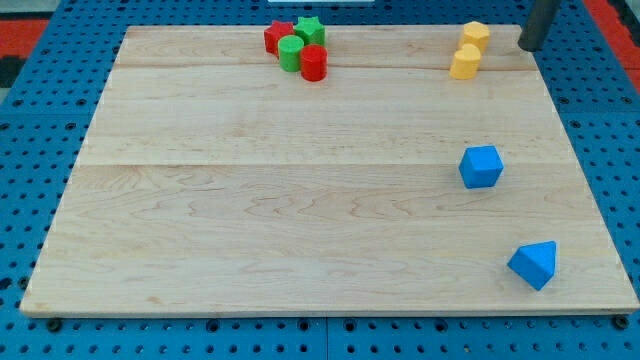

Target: Bring the yellow heart at the top side of the blue cube

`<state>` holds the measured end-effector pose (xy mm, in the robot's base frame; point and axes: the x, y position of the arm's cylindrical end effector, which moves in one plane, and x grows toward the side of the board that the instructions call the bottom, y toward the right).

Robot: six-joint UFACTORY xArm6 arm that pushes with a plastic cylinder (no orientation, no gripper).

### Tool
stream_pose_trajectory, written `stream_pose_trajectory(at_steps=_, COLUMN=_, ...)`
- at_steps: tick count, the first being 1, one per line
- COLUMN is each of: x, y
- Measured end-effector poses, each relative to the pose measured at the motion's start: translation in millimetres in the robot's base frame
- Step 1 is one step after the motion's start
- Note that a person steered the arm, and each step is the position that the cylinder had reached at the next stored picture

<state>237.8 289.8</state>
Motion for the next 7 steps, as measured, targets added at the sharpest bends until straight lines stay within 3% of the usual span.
stream_pose_trajectory(at_steps=1, x=-25, y=0)
stream_pose_trajectory(at_steps=2, x=-39, y=-36)
stream_pose_trajectory(at_steps=4, x=13, y=-82)
stream_pose_trajectory(at_steps=7, x=81, y=-100)
